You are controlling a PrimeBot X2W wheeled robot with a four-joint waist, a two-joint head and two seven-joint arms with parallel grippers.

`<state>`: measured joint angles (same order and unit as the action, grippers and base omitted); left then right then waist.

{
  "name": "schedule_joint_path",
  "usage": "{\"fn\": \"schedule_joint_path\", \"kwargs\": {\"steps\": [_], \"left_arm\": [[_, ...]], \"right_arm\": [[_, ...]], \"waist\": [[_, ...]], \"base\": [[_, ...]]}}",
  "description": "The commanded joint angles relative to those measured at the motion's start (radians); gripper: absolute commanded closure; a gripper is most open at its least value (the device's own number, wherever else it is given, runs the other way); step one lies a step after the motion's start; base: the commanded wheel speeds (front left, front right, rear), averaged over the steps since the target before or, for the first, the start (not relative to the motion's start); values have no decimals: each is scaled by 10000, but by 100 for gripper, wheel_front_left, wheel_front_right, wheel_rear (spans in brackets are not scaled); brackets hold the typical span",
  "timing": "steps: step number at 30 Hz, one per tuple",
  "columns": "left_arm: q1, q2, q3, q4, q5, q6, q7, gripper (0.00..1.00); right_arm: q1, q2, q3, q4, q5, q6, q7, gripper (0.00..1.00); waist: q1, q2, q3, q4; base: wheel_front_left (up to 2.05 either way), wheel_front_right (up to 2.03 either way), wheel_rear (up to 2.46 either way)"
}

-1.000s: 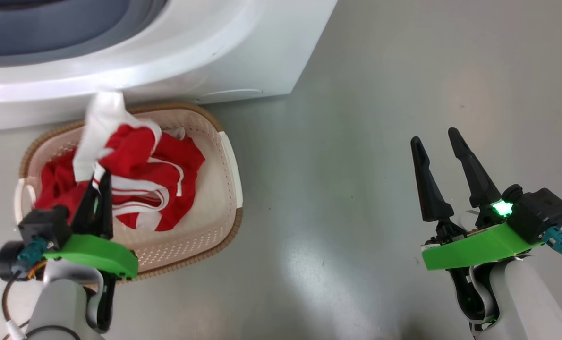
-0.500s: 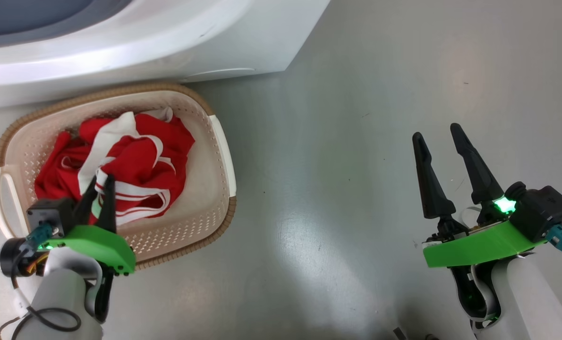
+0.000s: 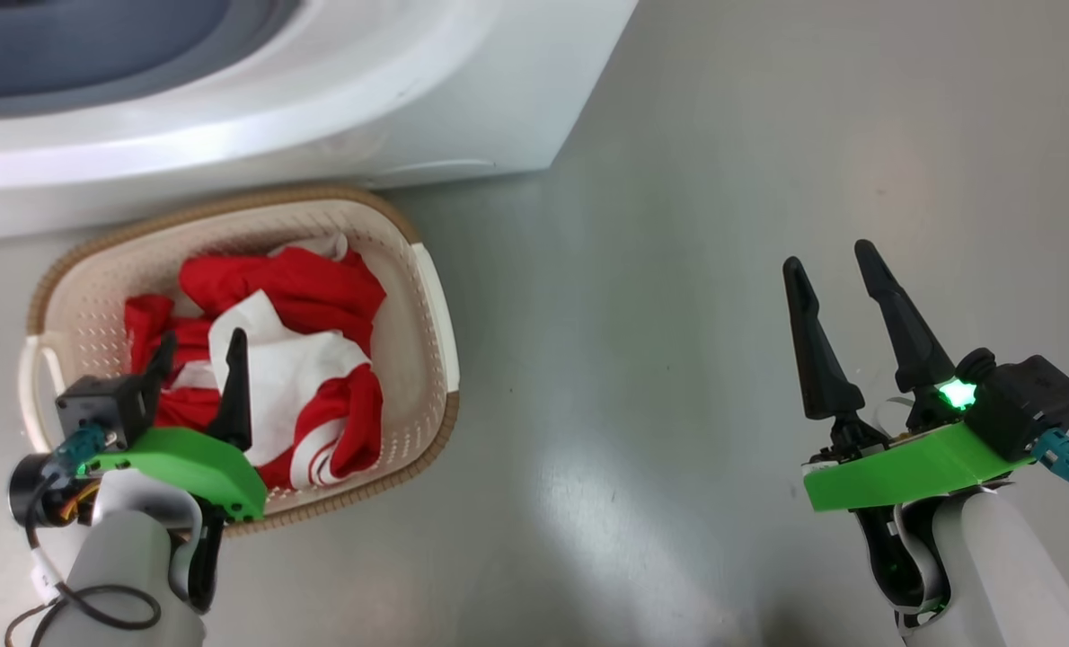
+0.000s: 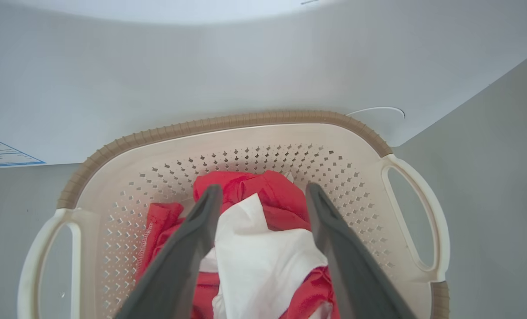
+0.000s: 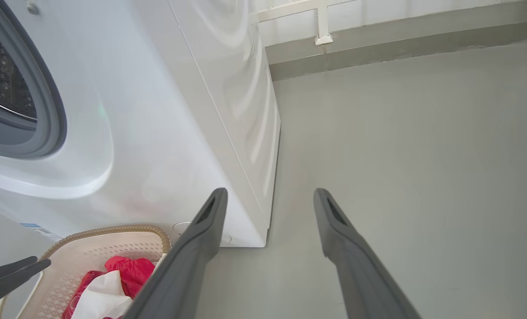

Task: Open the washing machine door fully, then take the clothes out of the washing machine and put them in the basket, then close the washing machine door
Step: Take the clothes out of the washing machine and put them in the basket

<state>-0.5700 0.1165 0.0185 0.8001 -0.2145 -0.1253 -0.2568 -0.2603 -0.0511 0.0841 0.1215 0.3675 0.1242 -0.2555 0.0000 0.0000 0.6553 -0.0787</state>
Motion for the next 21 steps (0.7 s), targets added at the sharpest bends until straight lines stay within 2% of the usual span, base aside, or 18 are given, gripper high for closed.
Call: {"fn": "schedule_joint_path", "kwargs": {"steps": [1, 9, 21], "left_arm": [[507, 281, 345, -271, -121, -53, -49, 0], [1221, 143, 770, -991, -351, -53, -49, 0], [2591, -35, 993, -3074, -320, -53, -49, 0]], "right_arm": [[170, 9, 246, -143, -65, 65, -63, 0], [419, 9, 290, 79, -117, 65, -63, 0], [1036, 9, 199, 495, -264, 65, -63, 0]], "waist": [[0, 0, -411, 54], [0, 0, -1459, 117], [0, 0, -3290, 361]], "base": [[0, 0, 0], [0, 0, 0], [0, 0, 0]]}}
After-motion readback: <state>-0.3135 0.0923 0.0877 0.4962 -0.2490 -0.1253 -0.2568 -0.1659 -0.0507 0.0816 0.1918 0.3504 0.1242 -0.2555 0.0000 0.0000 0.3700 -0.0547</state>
